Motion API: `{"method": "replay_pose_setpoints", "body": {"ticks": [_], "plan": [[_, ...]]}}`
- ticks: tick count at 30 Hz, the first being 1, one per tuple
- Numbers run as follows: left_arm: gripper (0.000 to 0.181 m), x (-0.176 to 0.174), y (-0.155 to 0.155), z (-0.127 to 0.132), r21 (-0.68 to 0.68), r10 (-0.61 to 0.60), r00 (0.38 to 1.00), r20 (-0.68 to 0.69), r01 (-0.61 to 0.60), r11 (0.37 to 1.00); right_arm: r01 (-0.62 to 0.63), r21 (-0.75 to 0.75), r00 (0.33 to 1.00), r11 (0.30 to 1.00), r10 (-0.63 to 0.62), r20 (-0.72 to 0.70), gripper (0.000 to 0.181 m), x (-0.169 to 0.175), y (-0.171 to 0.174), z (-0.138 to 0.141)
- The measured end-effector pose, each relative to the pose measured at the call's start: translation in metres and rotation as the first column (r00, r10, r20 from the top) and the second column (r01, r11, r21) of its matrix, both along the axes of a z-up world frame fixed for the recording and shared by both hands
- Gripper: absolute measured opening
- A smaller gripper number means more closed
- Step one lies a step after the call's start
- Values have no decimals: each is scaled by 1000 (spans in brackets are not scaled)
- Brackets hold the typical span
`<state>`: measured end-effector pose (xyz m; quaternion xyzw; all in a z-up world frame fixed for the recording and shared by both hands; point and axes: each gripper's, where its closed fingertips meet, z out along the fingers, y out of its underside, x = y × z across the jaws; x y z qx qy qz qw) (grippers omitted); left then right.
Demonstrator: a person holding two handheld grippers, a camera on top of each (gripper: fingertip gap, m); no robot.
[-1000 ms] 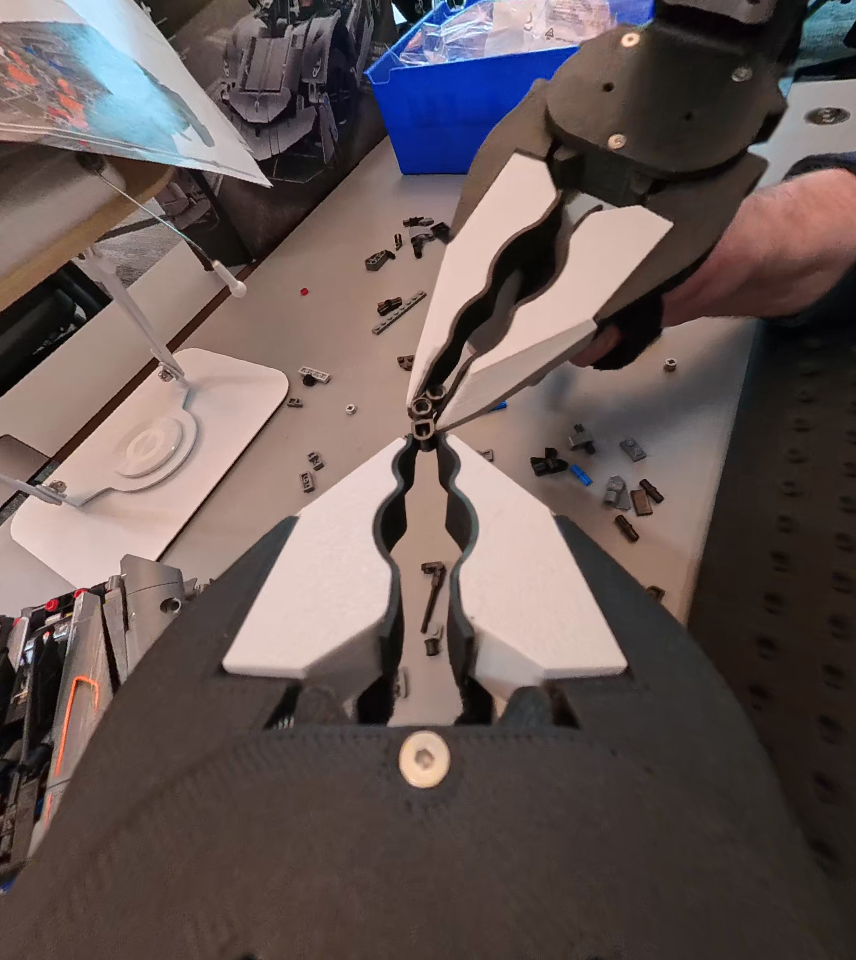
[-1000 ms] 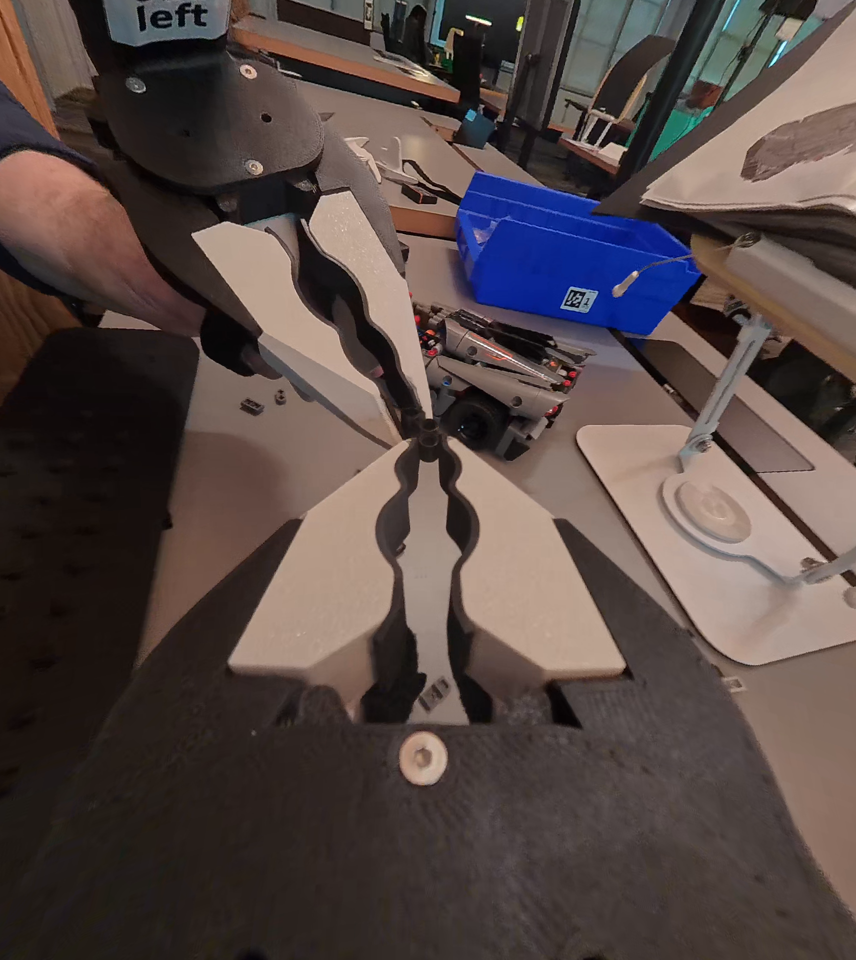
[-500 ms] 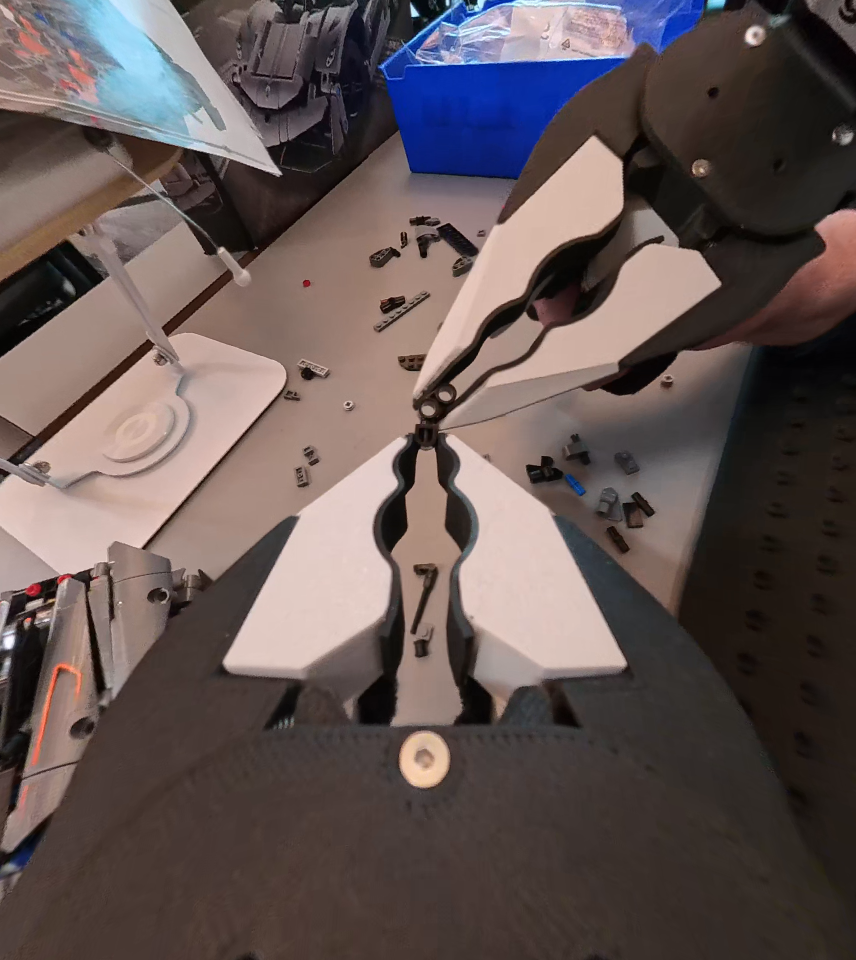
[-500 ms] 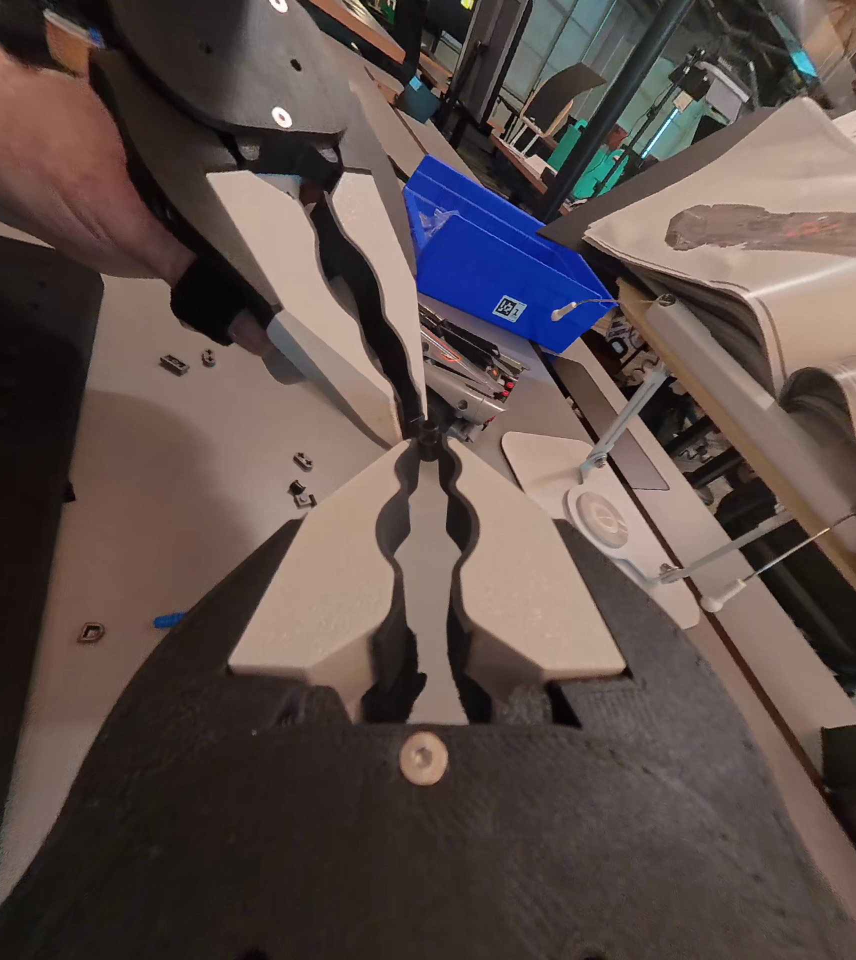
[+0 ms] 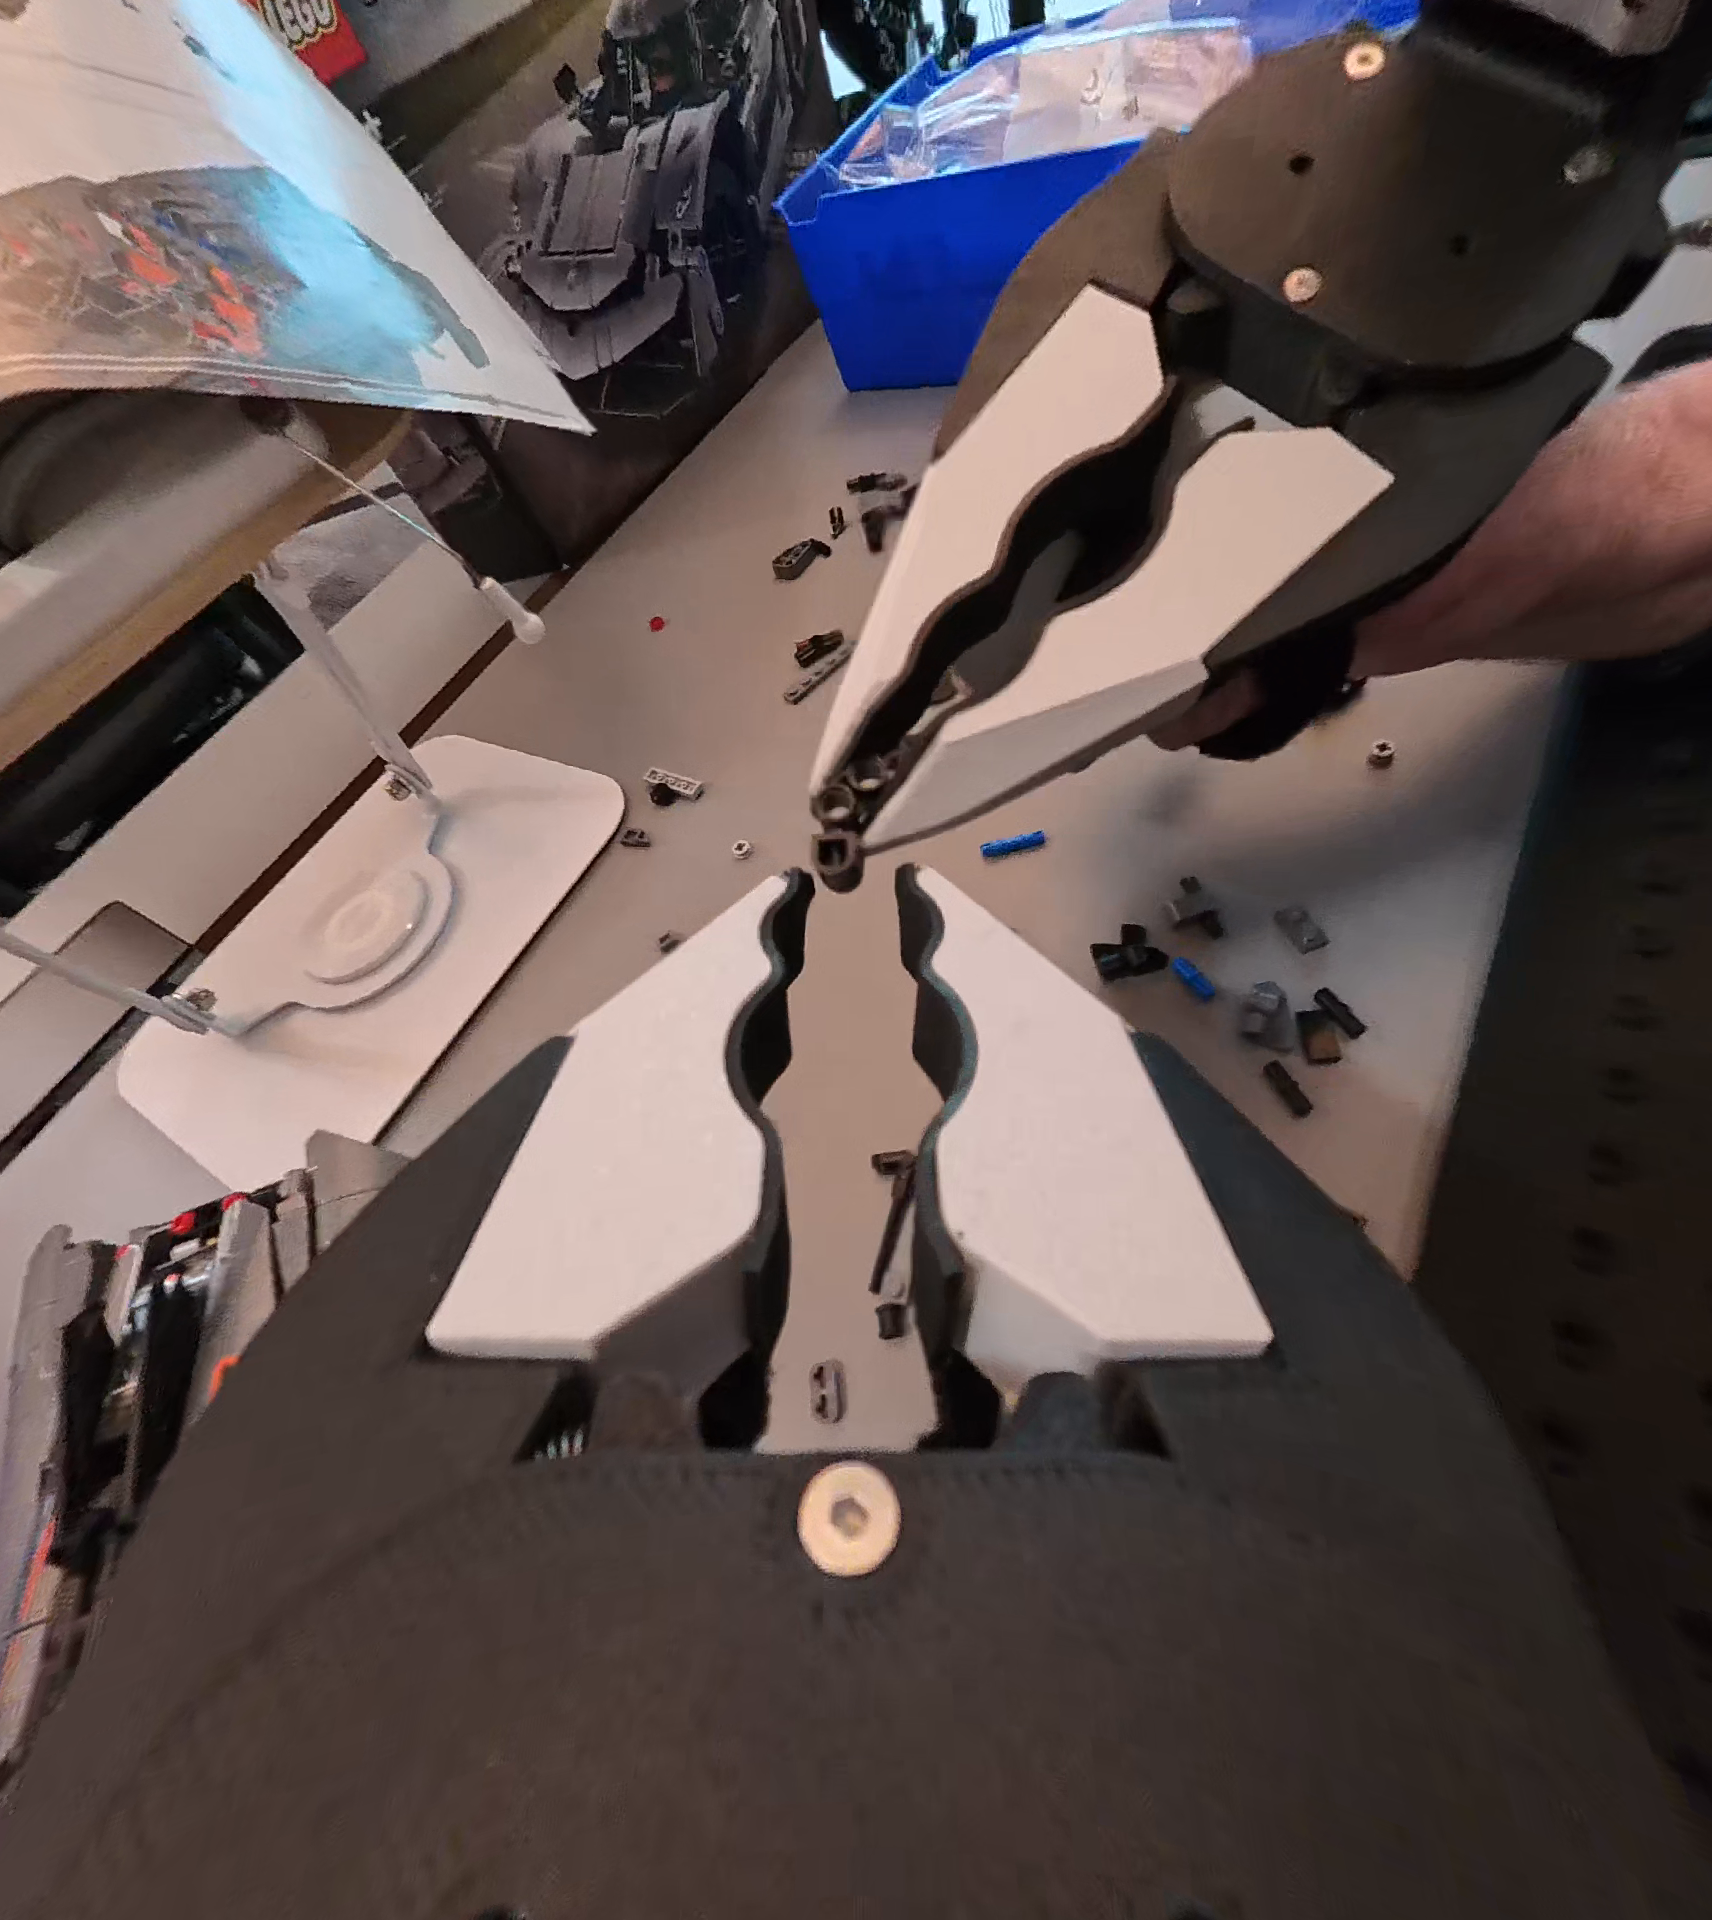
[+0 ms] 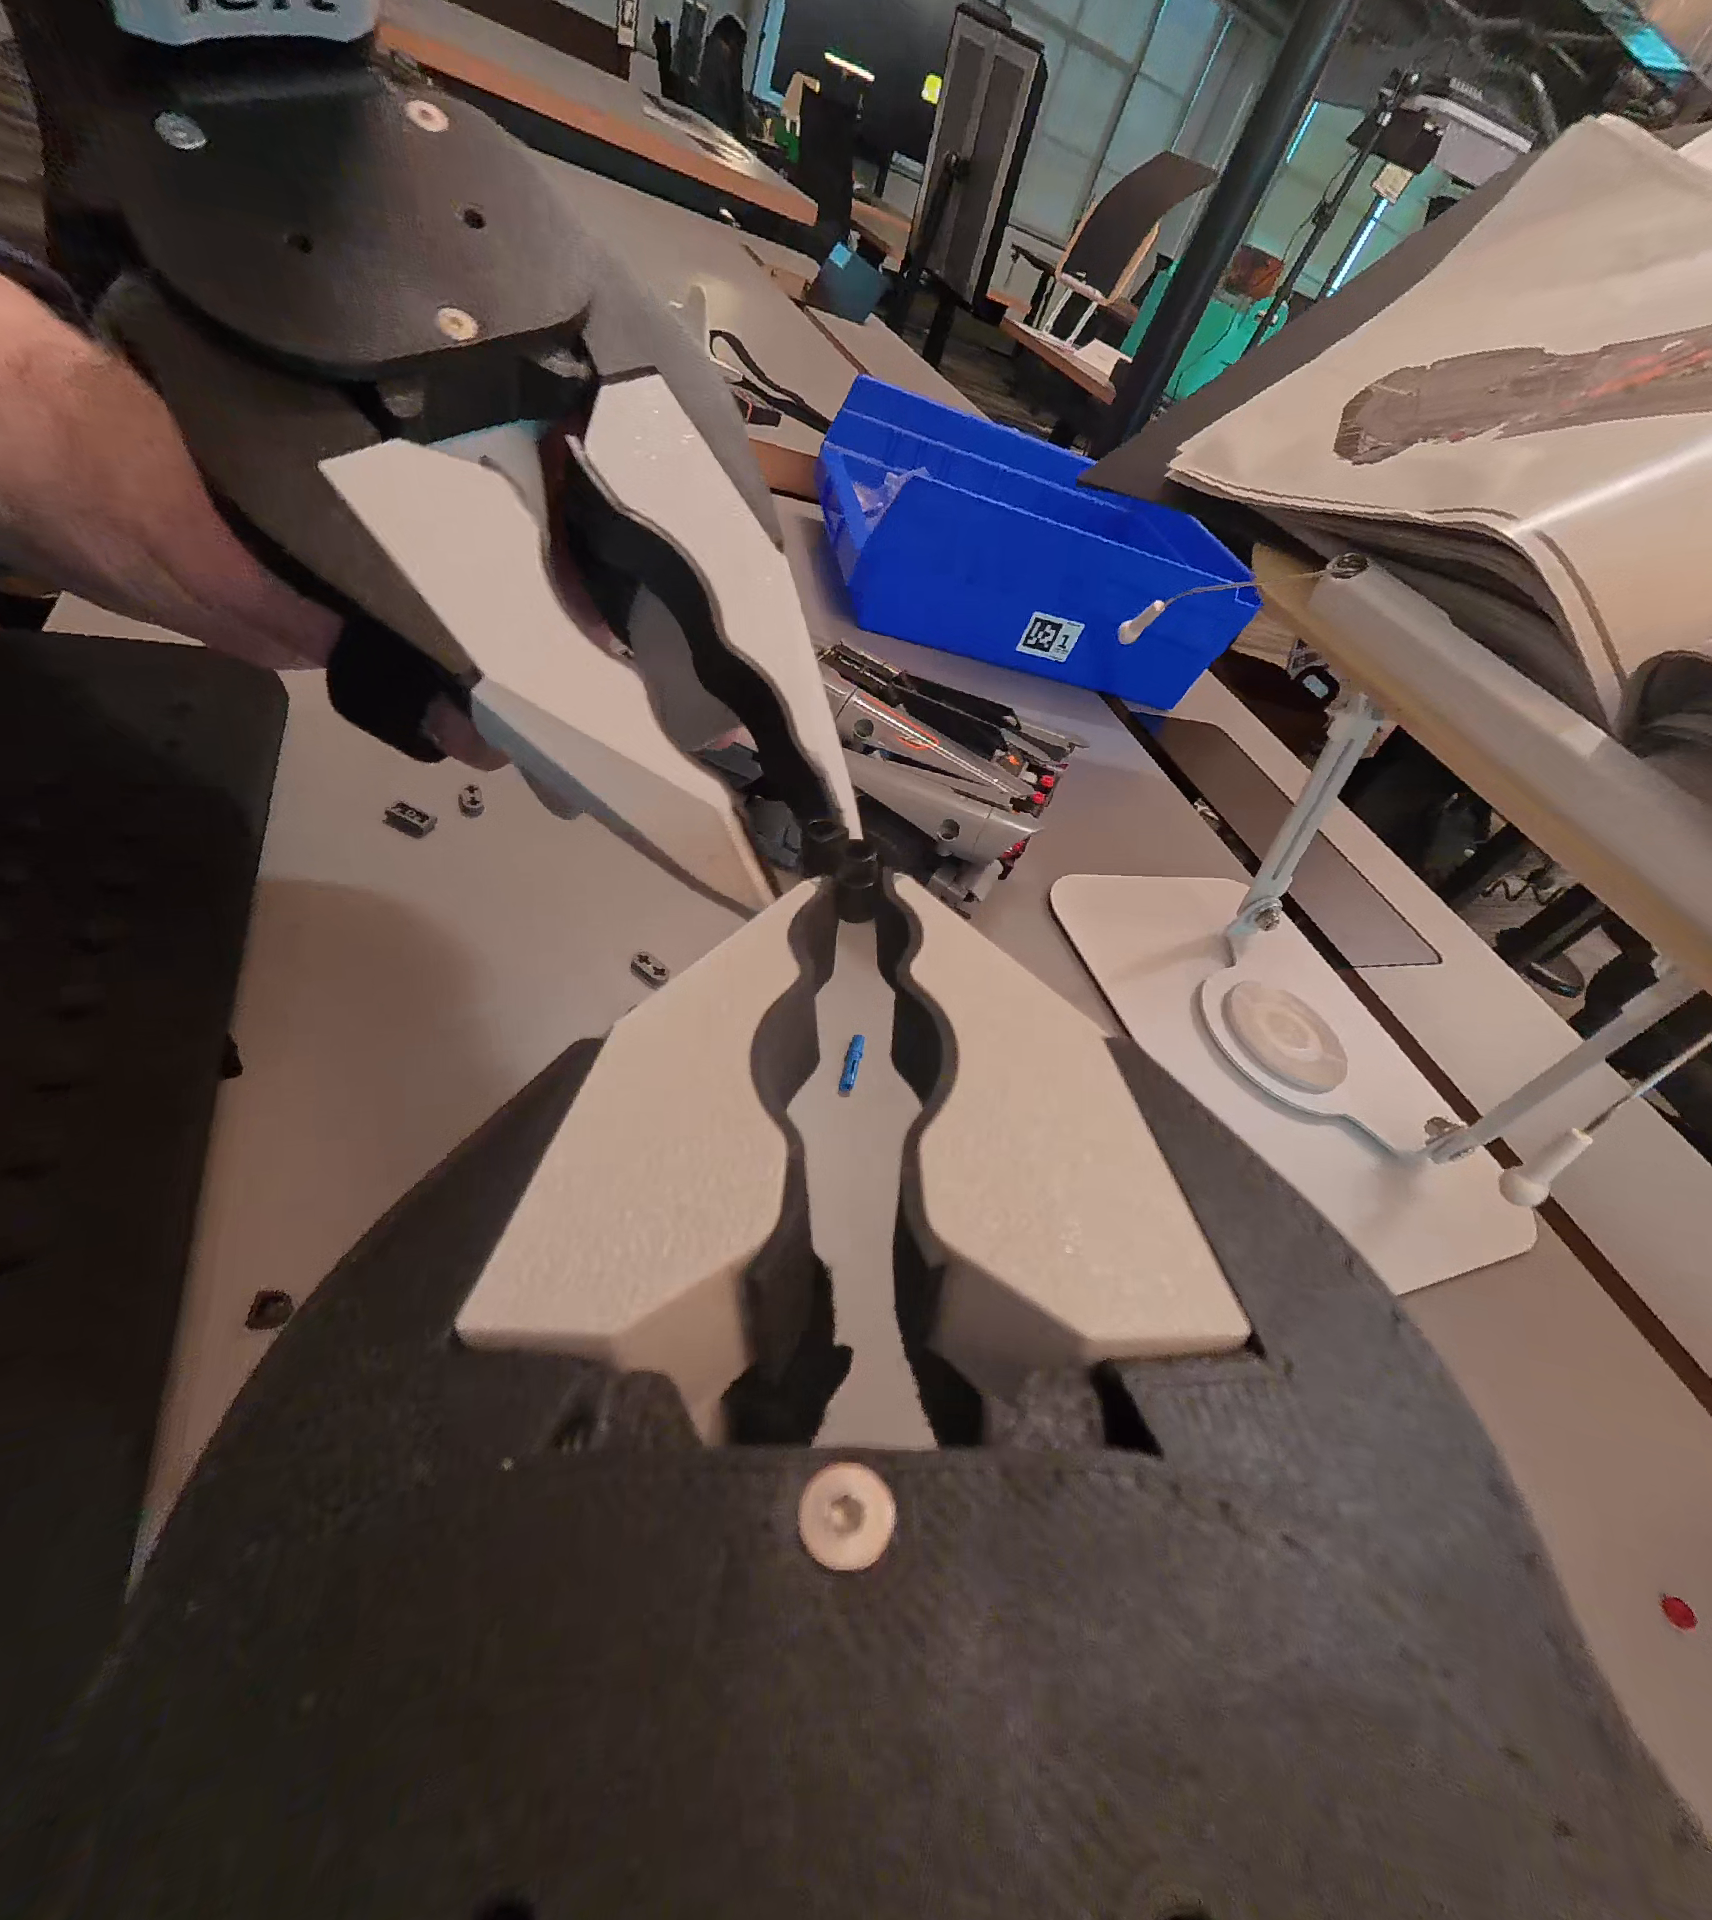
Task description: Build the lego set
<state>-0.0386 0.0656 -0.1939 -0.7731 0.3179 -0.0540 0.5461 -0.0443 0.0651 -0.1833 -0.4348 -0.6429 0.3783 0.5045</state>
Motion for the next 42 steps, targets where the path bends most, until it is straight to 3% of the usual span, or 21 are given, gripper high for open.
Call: {"method": "replay_pose_setpoints", "body": {"ticks": [6, 16, 19, 23, 26, 30, 32, 38, 42], "plan": [[6, 0, -1, 0, -29, -12, 999, 50, 13, 999, -19, -17, 1000, 1000, 19, 6, 5, 0, -3, -1], [5, -3, -1, 3, 99, 43, 953, -301, -14, 995, -68, -181, 997, 981, 73, 20, 4, 1, -5, -2], [6, -6, -1, 1, 153, 77, 876, -476, -4, 988, -78, -230, 995, 970, 90, 40, 4, 0, -5, -6], [6, -7, -1, 2, 197, 103, 784, -612, 25, 980, -97, -298, 992, 950, 116, 47, 4, 0, -7, -7], [5, -9, -2, 1, 251, 150, 645, -750, 67, 966, -112, -357, 988, 927, 144, 63, 4, 0, -8, -12], [5, -9, -2, 3, 291, 182, 566, -804, 107, 951, -138, -432, 983, 891, 176, 48, 4, 0, -9, -11], [6, -9, -1, 4, 295, 177, 608, -774, 99, 950, -143, -435, 984, 889, 174, 33, 4, 0, -8, -9], [19, -11, 2, 6, 162, 67, 885, -462, 9, 987, -103, -295, 994, 950, 107, -3, 4, 1, -2, -3], [18, -2, -2, 3, 10, -30, 978, -206, 33, 999, -58, -173, 998, 983, 57, -10, 4, 1, 1, -1]]}}
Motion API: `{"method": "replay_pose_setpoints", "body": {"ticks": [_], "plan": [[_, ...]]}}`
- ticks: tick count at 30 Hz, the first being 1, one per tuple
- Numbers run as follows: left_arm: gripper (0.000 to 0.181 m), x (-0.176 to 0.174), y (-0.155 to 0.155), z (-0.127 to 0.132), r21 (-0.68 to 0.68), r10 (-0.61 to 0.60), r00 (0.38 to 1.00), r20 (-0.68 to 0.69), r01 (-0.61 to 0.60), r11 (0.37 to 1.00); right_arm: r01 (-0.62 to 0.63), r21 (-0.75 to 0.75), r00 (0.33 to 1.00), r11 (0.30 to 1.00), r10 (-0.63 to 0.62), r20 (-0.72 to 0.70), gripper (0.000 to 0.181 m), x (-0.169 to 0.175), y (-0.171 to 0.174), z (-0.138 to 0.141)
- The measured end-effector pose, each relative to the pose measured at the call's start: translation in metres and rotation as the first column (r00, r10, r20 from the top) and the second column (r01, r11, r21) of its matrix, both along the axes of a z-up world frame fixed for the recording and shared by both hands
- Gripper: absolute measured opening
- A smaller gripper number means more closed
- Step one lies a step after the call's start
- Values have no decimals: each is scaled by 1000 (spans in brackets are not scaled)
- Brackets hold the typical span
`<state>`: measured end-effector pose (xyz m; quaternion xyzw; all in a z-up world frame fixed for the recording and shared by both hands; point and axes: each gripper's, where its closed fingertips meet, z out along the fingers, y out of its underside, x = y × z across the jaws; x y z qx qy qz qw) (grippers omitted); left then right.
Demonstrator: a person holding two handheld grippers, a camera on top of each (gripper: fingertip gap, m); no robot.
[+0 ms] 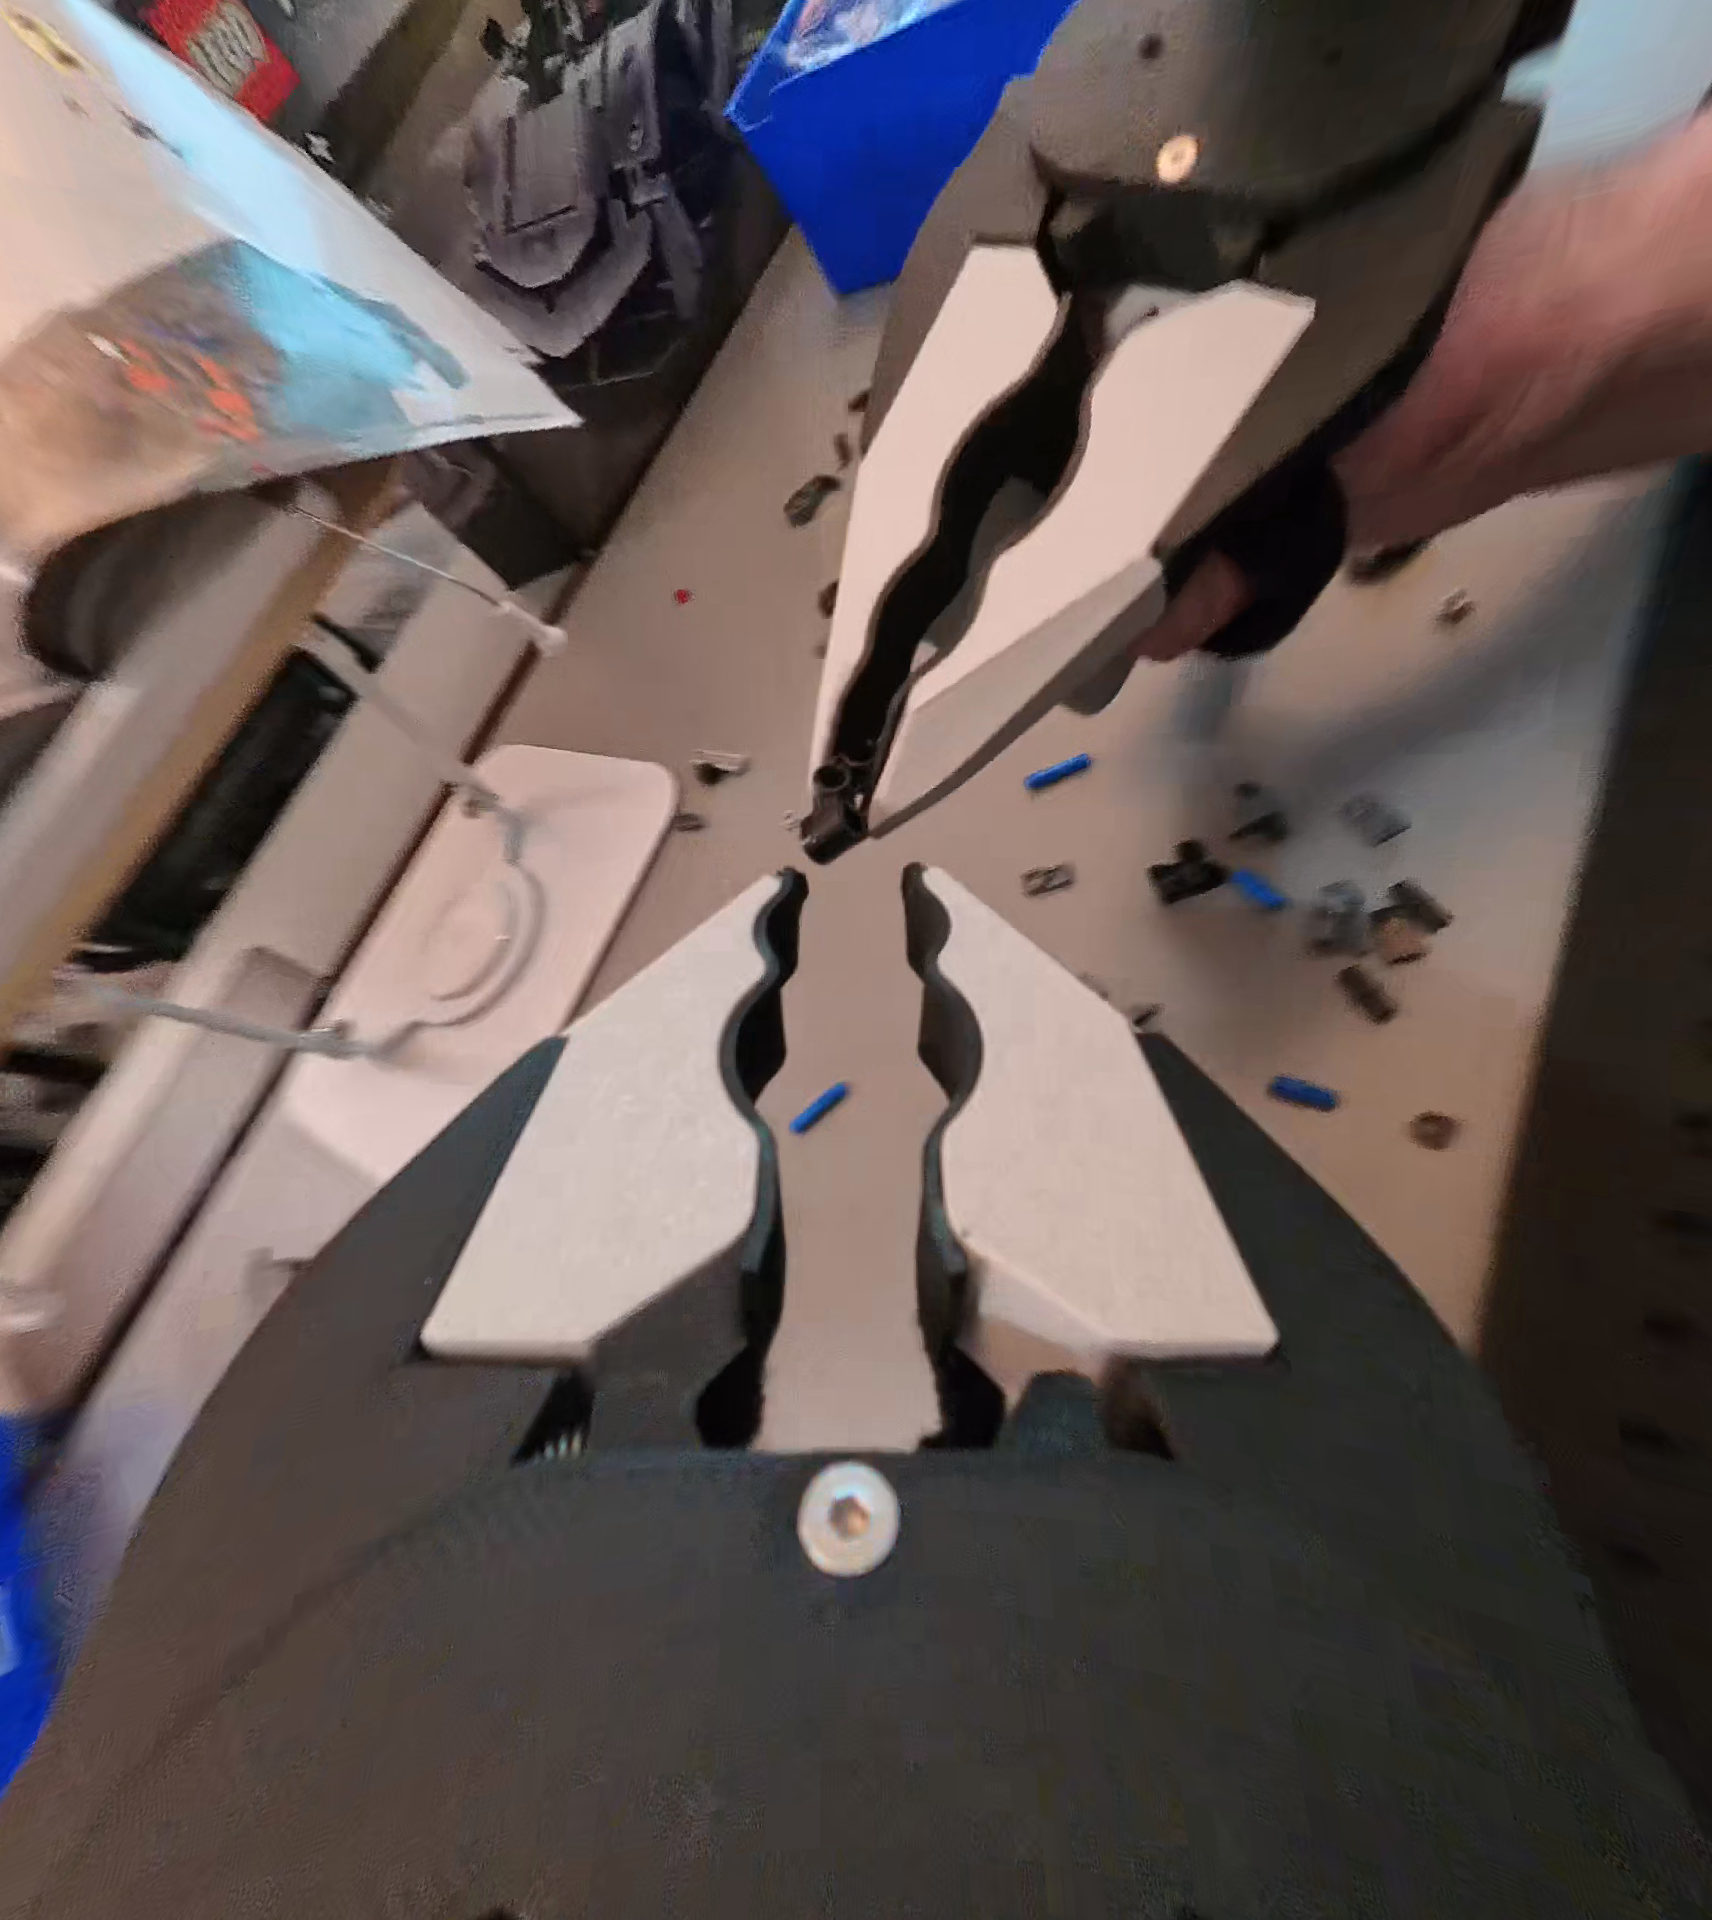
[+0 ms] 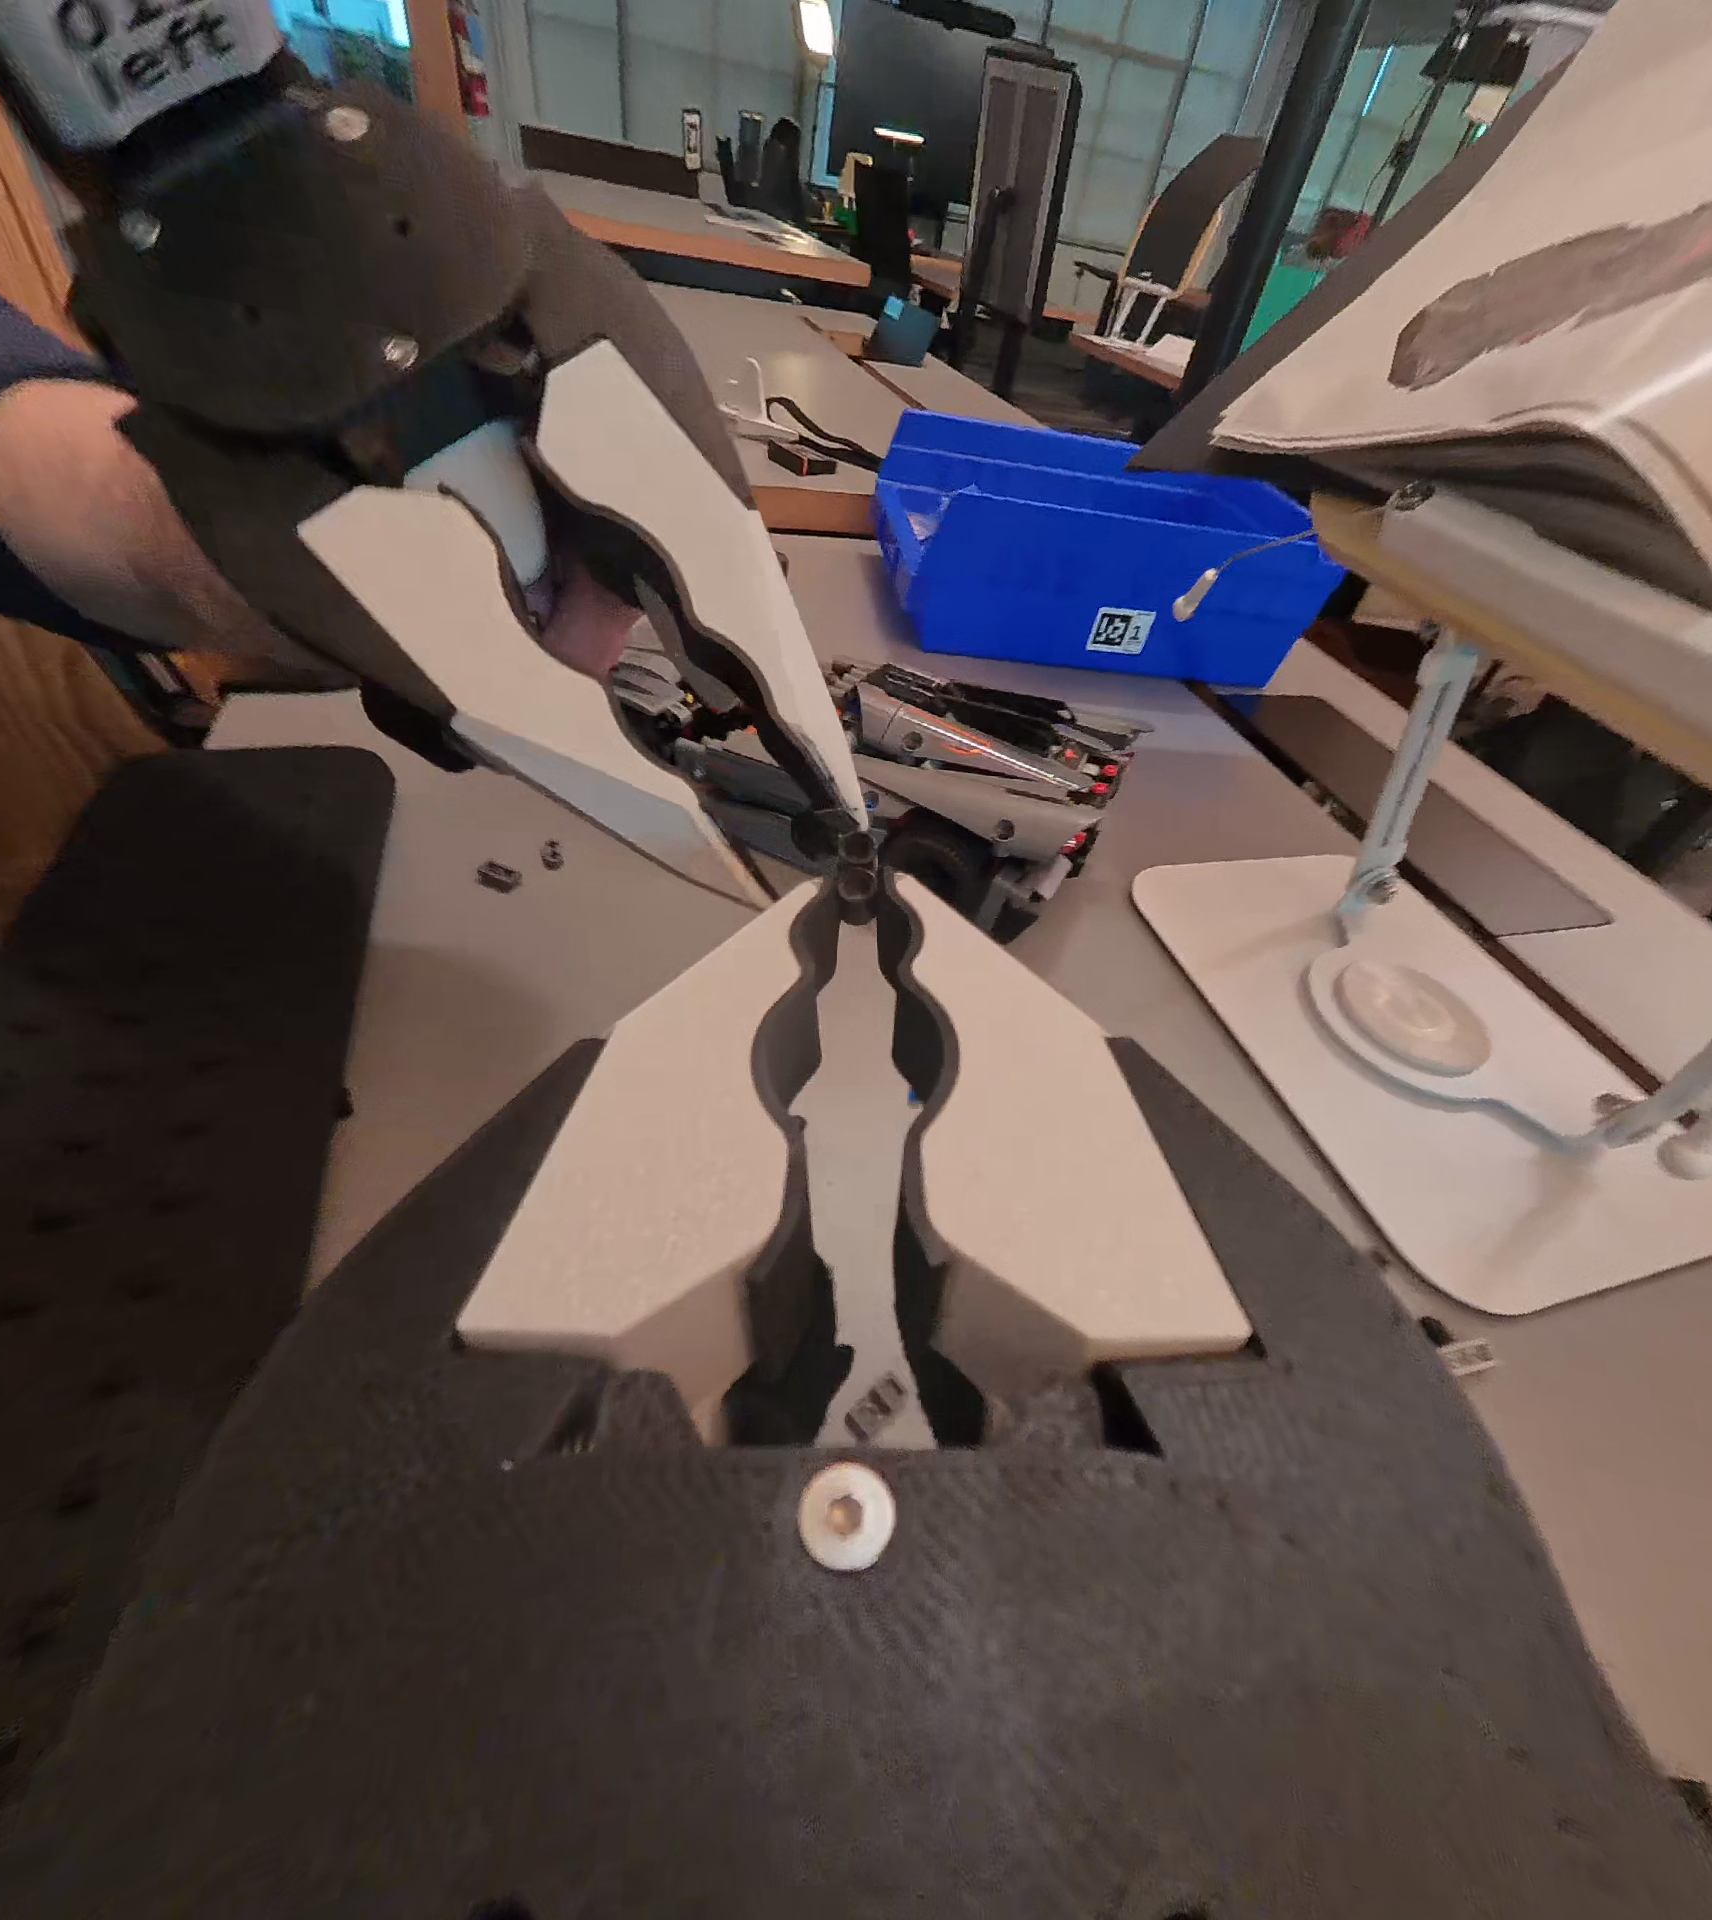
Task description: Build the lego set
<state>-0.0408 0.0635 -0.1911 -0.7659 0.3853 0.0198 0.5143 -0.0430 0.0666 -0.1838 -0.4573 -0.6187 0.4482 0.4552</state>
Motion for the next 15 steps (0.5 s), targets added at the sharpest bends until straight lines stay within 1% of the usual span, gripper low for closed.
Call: {"method": "replay_pose_setpoints", "body": {"ticks": [2, 4, 9, 12, 15], "plan": [[18, 5, -2, 2, -39, -22, 993, 115, 26, 999, 6, 55, 1000, 998, -6, 3, 4, -1, -2, -1], [16, 6, -2, 3, -64, -22, 982, 187, 35, 997, 14, 108, 1000, 994, -15, 9, 4, -1, -4, -3], [10, 6, -2, 6, -89, -20, 964, 264, 45, 995, 33, 197, 999, 980, -31, -10, 4, -1, -6, 0], [10, 6, -2, 7, -67, -22, 968, 249, 40, 997, 49, 239, 999, 970, -46, -17, 4, -1, -6, 1], [9, 5, -2, 6, -9, -19, 990, 139, 20, 1000, 41, 219, 999, 975, -42, -2, 4, -1, -5, -1]]}}
